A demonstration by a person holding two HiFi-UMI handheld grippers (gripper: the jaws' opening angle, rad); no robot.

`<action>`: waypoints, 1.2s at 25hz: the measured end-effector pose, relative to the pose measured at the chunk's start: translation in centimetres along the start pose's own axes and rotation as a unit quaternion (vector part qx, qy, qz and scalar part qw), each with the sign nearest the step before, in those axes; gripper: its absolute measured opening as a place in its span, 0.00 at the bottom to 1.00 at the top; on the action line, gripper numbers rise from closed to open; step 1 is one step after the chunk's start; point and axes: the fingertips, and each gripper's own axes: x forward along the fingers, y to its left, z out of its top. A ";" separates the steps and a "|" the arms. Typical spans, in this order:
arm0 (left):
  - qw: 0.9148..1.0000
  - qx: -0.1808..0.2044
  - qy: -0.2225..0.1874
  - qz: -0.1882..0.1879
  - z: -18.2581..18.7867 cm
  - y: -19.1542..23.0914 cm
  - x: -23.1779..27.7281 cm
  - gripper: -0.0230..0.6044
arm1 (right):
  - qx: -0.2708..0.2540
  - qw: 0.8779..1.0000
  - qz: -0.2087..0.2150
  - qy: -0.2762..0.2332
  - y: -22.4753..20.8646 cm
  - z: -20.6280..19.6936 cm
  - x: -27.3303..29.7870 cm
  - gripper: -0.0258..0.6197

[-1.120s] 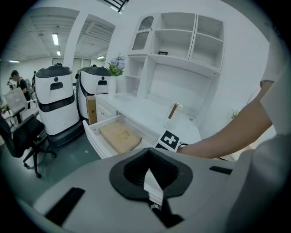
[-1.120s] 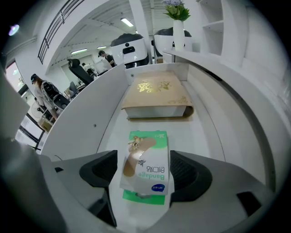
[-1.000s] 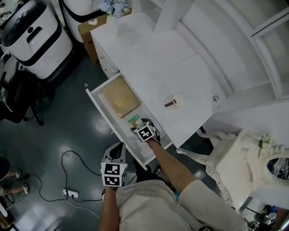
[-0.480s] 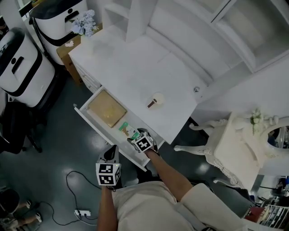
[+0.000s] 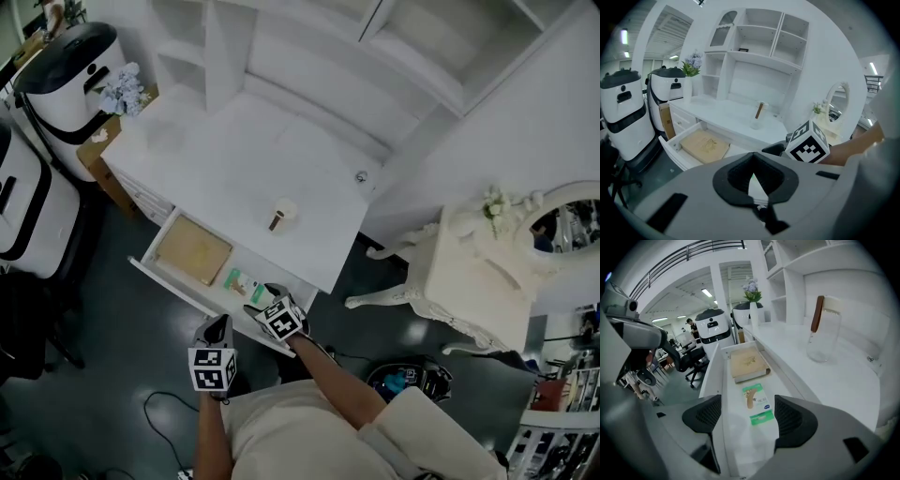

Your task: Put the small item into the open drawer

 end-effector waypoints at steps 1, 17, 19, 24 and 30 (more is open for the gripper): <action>1.000 0.005 0.004 -0.004 -0.2 0.0 -0.1 0.06 | -0.002 1.000 -0.002 -0.006 0.5 0.3 -0.3 0.62; 0.998 0.039 0.014 -0.048 -1.3 -0.5 0.5 0.06 | 0.122 0.986 -0.044 -0.102 2.2 0.4 -6.6 0.62; 0.998 0.044 0.018 -0.052 -1.5 -0.8 0.7 0.06 | 0.119 0.986 -0.048 -0.107 2.4 0.1 -7.3 0.62; 0.997 0.054 0.024 -0.059 -1.9 -1.2 0.9 0.06 | 0.126 0.984 -0.055 -0.115 2.6 -0.4 -8.4 0.62; 0.996 0.057 0.025 -0.062 -2.0 -1.2 0.9 0.06 | 0.137 0.981 -0.065 -0.121 2.4 -0.9 -8.9 0.54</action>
